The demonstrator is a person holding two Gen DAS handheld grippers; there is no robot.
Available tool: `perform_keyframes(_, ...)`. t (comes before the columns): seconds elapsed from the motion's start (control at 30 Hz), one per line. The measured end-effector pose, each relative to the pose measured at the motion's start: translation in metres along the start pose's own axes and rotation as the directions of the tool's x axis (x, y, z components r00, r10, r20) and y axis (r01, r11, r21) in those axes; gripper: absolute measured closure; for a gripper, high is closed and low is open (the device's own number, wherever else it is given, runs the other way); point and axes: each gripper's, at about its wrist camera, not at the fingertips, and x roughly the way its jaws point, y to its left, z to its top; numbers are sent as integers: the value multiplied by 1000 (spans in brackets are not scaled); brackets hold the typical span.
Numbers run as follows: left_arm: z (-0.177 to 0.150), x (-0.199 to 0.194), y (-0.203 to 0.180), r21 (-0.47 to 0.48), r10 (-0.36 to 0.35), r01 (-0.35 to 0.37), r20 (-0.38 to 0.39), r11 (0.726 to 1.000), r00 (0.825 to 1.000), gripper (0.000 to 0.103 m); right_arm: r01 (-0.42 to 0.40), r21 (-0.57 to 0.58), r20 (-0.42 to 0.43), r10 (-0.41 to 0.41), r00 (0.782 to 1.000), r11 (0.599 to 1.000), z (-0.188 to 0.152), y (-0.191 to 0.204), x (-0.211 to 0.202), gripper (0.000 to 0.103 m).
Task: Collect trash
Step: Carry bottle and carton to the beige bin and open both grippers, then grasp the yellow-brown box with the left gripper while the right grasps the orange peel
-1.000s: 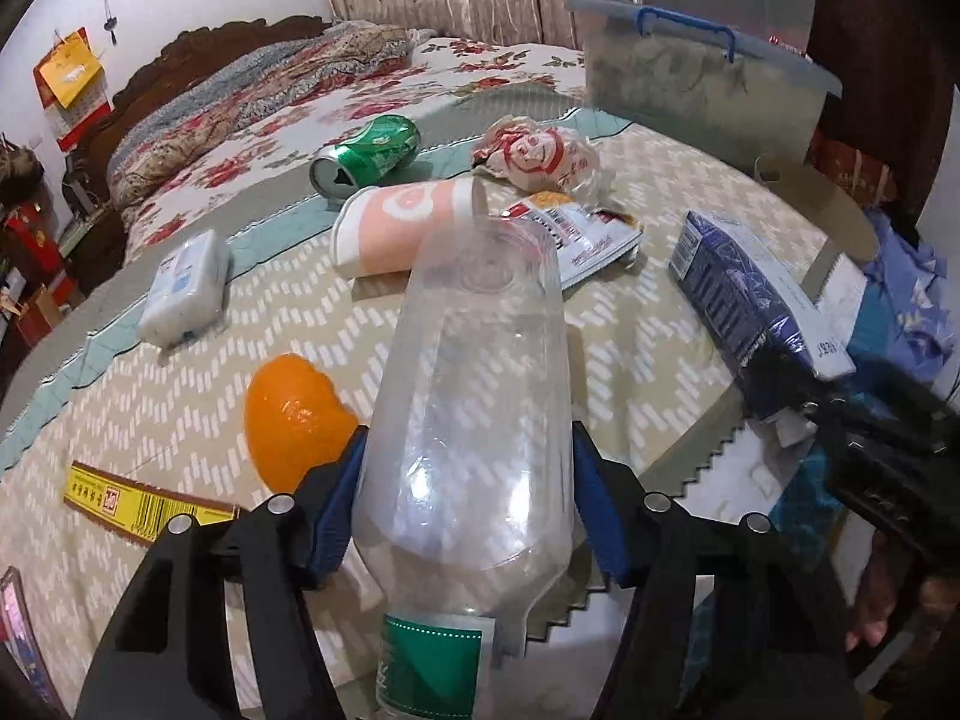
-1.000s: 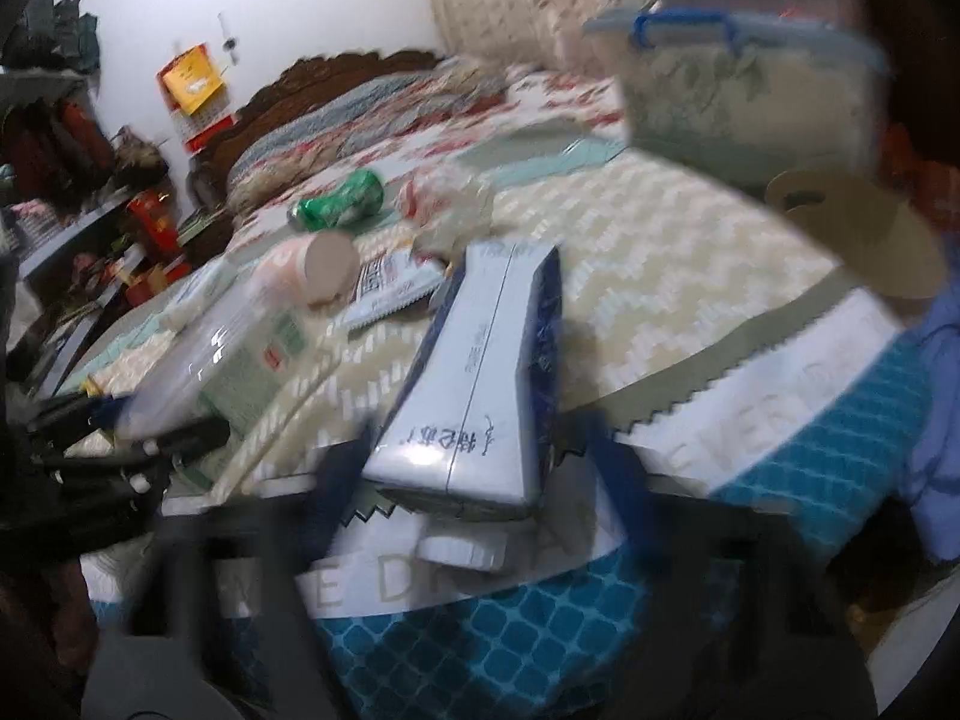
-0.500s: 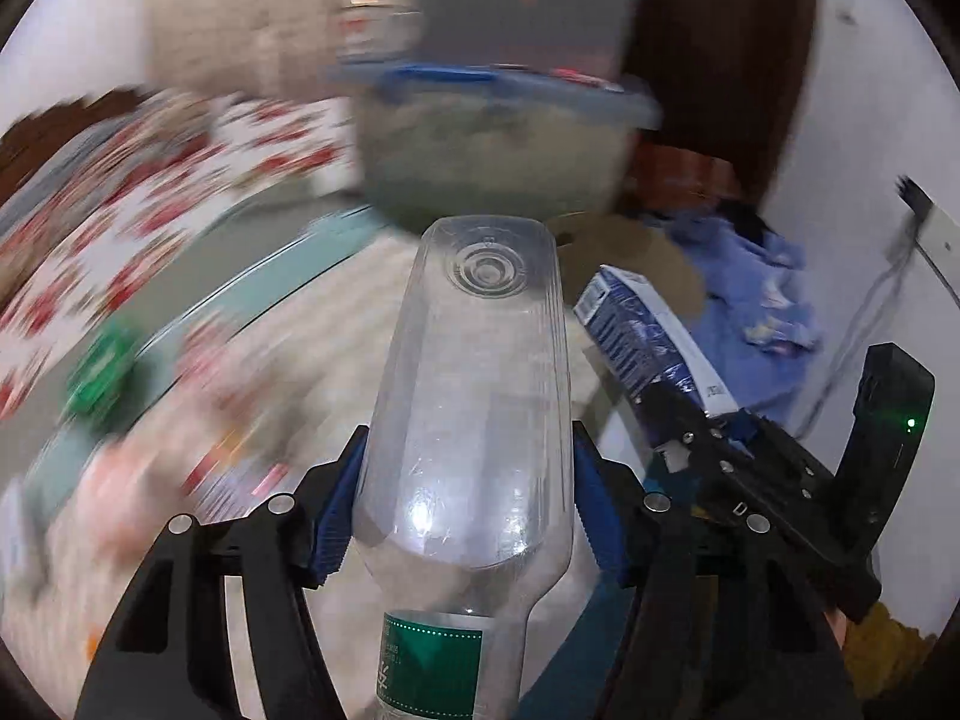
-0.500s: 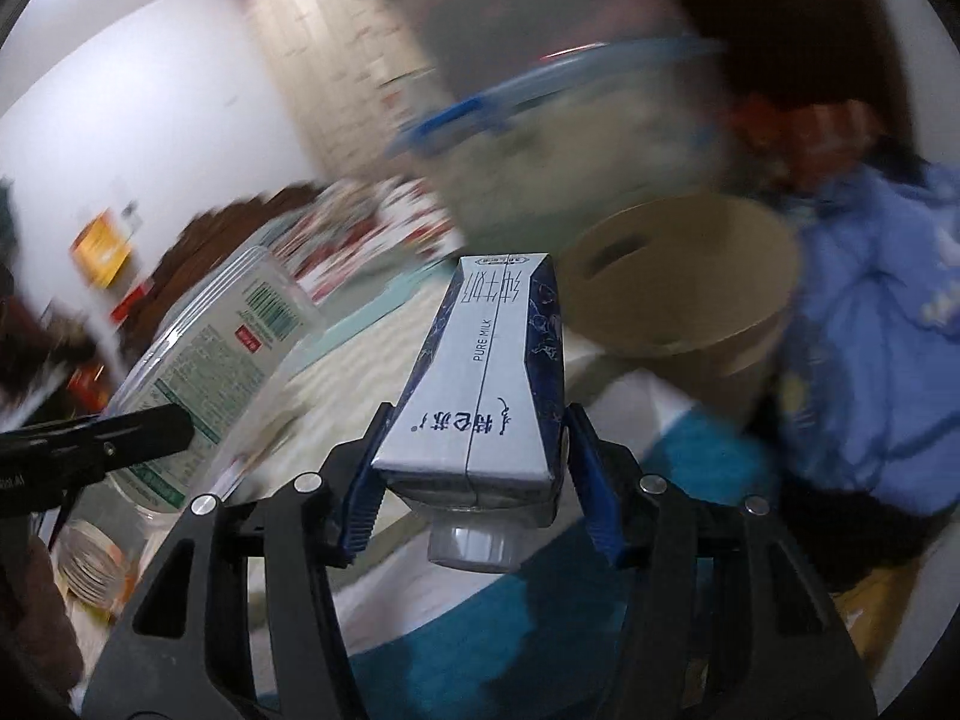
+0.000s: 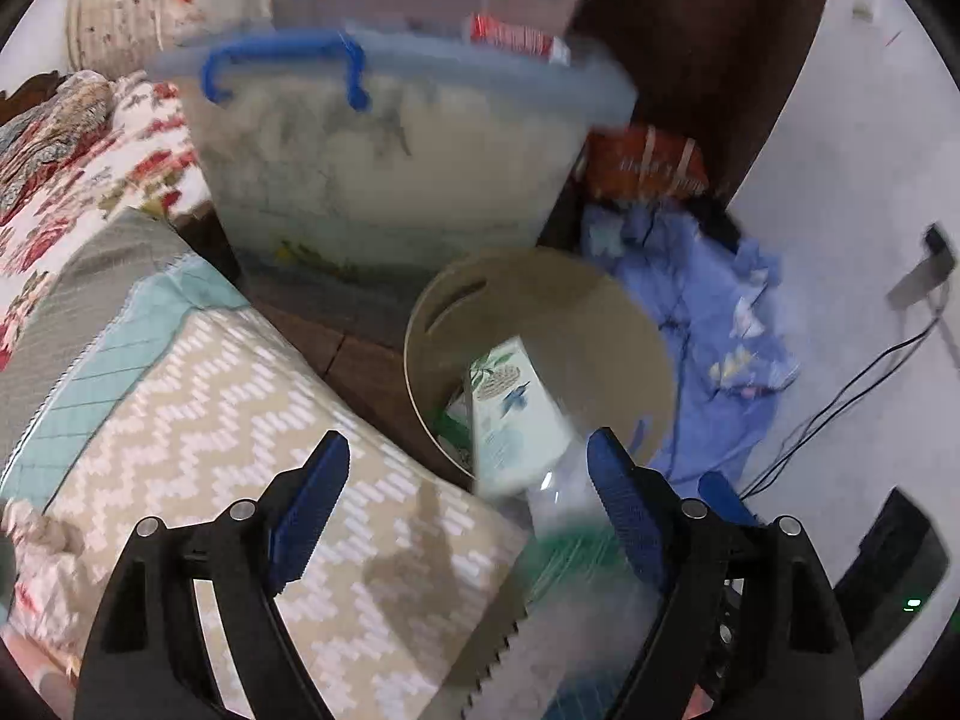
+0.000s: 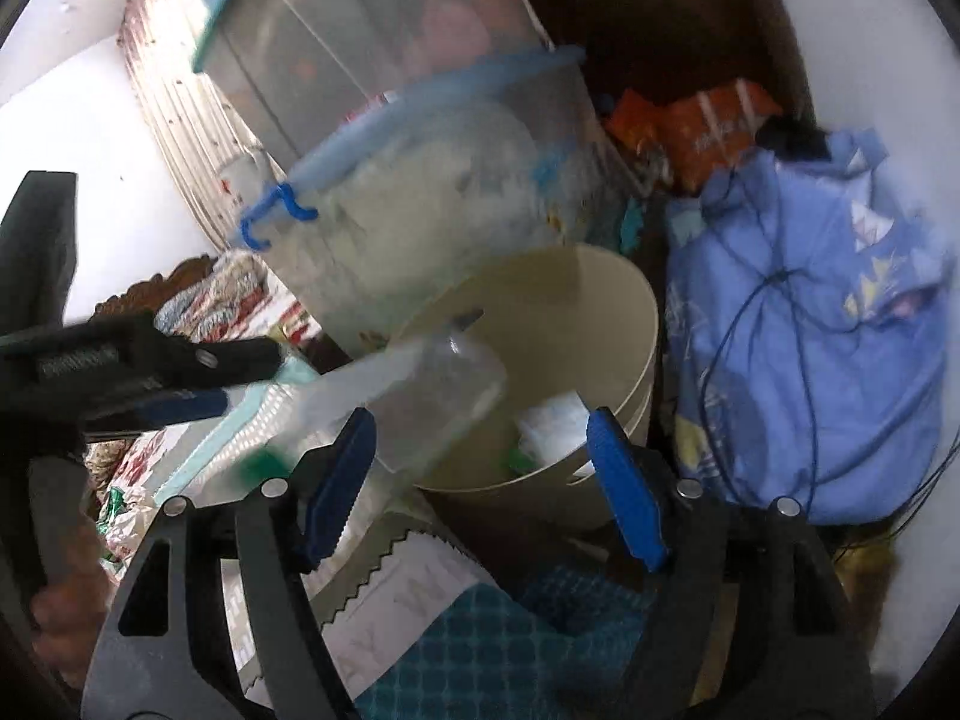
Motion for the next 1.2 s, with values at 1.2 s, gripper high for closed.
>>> perform_keyframes(1.2,-397,-321,247,-725,276,-115,107,679,955,25,-797,-532,-652,461,601,287,-268,359,-144,55)
